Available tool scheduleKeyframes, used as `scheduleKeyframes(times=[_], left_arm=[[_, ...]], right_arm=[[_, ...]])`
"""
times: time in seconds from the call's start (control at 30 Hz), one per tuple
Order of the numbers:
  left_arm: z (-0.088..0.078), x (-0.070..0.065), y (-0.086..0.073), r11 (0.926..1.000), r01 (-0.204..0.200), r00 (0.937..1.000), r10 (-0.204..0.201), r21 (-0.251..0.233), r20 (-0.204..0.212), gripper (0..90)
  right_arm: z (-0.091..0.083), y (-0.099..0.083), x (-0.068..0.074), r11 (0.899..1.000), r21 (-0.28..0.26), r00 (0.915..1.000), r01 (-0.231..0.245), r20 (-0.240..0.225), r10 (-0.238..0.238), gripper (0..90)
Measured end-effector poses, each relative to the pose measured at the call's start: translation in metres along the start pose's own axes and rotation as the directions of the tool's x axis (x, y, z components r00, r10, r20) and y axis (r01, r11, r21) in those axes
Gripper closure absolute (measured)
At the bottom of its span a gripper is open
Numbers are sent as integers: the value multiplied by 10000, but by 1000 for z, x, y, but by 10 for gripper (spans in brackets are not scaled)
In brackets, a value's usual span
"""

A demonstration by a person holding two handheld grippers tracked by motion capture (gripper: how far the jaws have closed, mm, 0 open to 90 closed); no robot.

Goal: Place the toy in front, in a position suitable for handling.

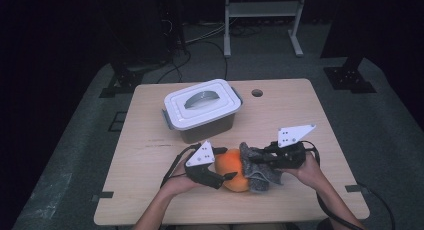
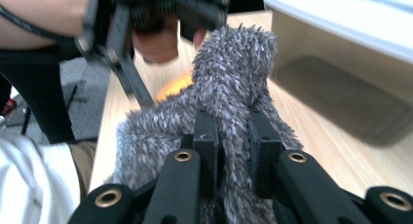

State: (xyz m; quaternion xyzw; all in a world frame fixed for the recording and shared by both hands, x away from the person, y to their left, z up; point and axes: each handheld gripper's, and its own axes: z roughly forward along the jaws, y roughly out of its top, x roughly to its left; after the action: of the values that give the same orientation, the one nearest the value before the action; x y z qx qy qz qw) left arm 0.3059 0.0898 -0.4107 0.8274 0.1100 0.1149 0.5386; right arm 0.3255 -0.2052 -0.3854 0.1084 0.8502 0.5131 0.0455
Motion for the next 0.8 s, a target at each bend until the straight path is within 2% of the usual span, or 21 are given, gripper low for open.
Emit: scheduleKeyframes(times=[0.07, 0.13, 0.17, 0.23, 0.27, 0.3, 0.33, 0.37, 0.43, 0.47, 0.53, 0.57, 0.6, 0.63, 0.67, 0.73, 0.8], left_arm=[[-3, 4, -4, 10000, -6, 10000, 6, -66, 74, 95], [-5, 8, -9, 9995, 175, 9995, -168, -245, 281, 81], [-2, 11, -13, 9990, 426, 9987, -422, -141, 274, 72], [0, 13, -15, 9985, 542, 9980, -541, -28, 311, 47], [7, 15, -22, 9958, 906, 9940, -910, 89, 611, 46], [11, 15, -25, 9942, 1057, 9903, -1072, 213, 887, 46], [11, 15, -25, 9942, 1057, 9903, -1072, 213, 887, 46], [14, 14, -26, 9936, 1121, 9880, -1129, 139, 1058, 67], [12, 11, -21, 9962, 844, 9938, -858, 223, 706, 164], [11, 10, -19, 9964, 821, 9947, -832, 190, 611, 222], [9, 6, -12, 9977, 632, 9980, -632, 251, 24, 285], [9, 6, -12, 9977, 632, 9980, -632, 251, 24, 300], [8, 0, -5, 9984, 334, 9981, -310, 447, -535, 307], [8, -2, -1, 9985, 360, 9972, -333, 401, -665, 307], [7, -3, 2, 9986, 382, 9970, -356, 363, -685, 308], [8, -6, 4, 9977, 288, 9963, -238, 606, -821, 308], [8, -8, 2, 9970, 199, 9963, -135, 749, -848, 303]], right_arm=[[-1, -10, -2, 9997, -115, 9997, -229, 13, 229, 773], [-3, -14, -3, 9991, -184, 9993, -382, 30, 382, 773], [-3, -15, -4, 9991, -151, 9992, -394, 5, 394, 773], [-3, -16, -4, 9991, -162, 9992, -396, -11, 396, 772], [-4, -16, -5, 9994, -98, 9994, -338, 37, 339, 772], [-4, -16, -5, 9995, -77, 9995, -319, 65, 319, 772], [-5, -16, -6, 9995, -63, 9995, -299, 70, 299, 772], [-6, -16, -6, 9996, -43, 9995, -289, 103, 289, 772], [-7, -16, -6, 9993, -60, 9993, -360, 134, 361, 772], [-9, -15, -6, 9992, -125, 9992, -373, 148, 375, 772], [-15, -9, -6, 9986, -442, 9993, -284, 236, 295, 773], [-15, -9, -6, 9986, -442, 9993, -284, 236, 295, 773], [-21, 1, -3, 9972, -746, 9996, -64, 272, 84, 773], [-21, 5, -1, 9970, -775, 9995, 54, 298, -31, 773], [-19, 10, 2, 9964, -825, 9995, 213, 256, -192, 773], [-14, 13, 5, 9970, -695, 9992, 341, 210, -327, 773], [-9, 11, 4, 9985, -467, 9994, 291, 208, -282, 773]])
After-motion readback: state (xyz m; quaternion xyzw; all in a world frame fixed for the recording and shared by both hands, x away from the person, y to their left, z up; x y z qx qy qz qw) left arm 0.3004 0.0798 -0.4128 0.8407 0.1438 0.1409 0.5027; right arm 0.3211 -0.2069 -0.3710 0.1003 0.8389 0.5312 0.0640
